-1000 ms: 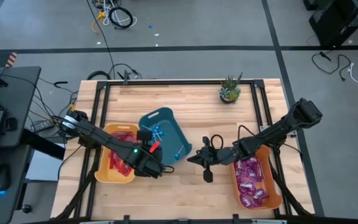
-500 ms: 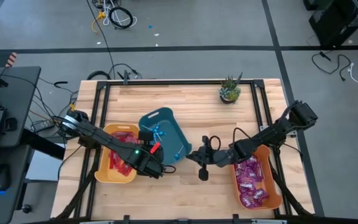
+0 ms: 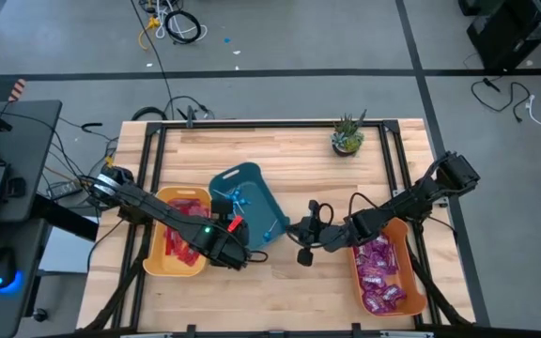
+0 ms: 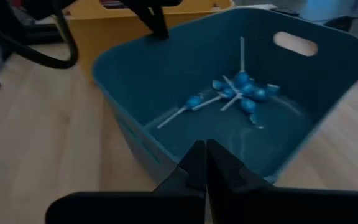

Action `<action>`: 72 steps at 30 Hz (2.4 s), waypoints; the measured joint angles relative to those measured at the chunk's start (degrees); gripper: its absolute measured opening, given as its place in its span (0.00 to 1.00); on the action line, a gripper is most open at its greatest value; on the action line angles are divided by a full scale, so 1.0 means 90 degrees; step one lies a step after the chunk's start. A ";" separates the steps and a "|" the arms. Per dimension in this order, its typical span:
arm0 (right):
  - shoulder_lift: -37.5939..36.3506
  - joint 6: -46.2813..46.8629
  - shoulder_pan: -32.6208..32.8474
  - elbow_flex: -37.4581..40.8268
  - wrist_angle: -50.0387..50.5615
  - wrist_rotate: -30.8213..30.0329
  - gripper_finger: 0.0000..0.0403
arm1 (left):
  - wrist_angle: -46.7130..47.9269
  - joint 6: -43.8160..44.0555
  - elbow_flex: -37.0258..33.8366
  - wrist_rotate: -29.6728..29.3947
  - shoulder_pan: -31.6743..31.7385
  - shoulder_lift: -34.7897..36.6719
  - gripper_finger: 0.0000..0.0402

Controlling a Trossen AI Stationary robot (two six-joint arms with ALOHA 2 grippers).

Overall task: Sort candy
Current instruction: Move the blue bin to the center of the table

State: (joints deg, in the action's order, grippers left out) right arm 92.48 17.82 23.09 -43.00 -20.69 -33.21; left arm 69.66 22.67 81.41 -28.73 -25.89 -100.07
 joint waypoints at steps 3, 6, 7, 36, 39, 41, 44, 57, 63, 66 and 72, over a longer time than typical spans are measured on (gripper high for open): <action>-0.0008 -0.0013 -0.0030 -0.0008 0.0174 -0.0222 0.00 | -0.0114 0.0007 0.0000 -0.0003 0.0002 0.0000 0.00; -0.0011 -0.0145 -0.0051 -0.0010 0.0233 -0.0390 0.00 | -0.0323 -0.0010 0.0000 0.0002 0.0000 0.0000 0.00; -0.0036 -0.0209 -0.0051 -0.0008 0.0266 -0.0450 0.00 | -0.0409 -0.0024 0.0000 0.0005 0.0000 0.0000 0.00; -0.1646 -0.0668 0.0705 0.0005 0.0717 -0.0855 0.00 | -0.2209 -0.0175 0.0010 0.1093 -0.0001 0.0000 0.00; -0.1660 -0.0668 0.0786 0.0005 0.0714 -0.0855 0.00 | -0.2507 -0.0174 0.0010 0.1333 -0.0005 0.0000 0.00; -0.1660 -0.0668 0.0844 0.0005 0.0720 -0.0853 0.00 | -0.2824 -0.0174 0.0010 0.1407 -0.0005 0.0000 0.00; -0.1660 -0.0660 0.0952 0.0005 0.0720 -0.0853 0.00 | -0.3236 -0.0174 0.0010 0.1489 -0.0005 0.0000 0.00; -0.1373 -0.0118 0.1285 -0.0005 0.0759 0.0368 0.00 | -0.3431 -0.0133 0.0010 0.1631 -0.0005 -0.0002 0.00; -0.0597 0.0267 0.1173 0.0000 0.0667 0.0392 0.00 | -0.3300 -0.0140 0.0014 0.1529 -0.0005 -0.0002 0.00; -0.0372 0.0484 0.0966 0.0000 0.0645 0.0353 0.00 | -0.2782 -0.0143 0.0187 0.1372 -0.0005 -0.0005 0.00; -0.0174 0.0623 0.0711 0.0004 0.0639 0.0332 0.00 | -0.1615 0.0008 0.0492 0.1370 -0.0092 -0.0005 0.00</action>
State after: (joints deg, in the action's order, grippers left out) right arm 90.91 23.43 29.49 -42.97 -14.94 -30.22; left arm 55.13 22.74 85.84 -16.40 -26.71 -100.12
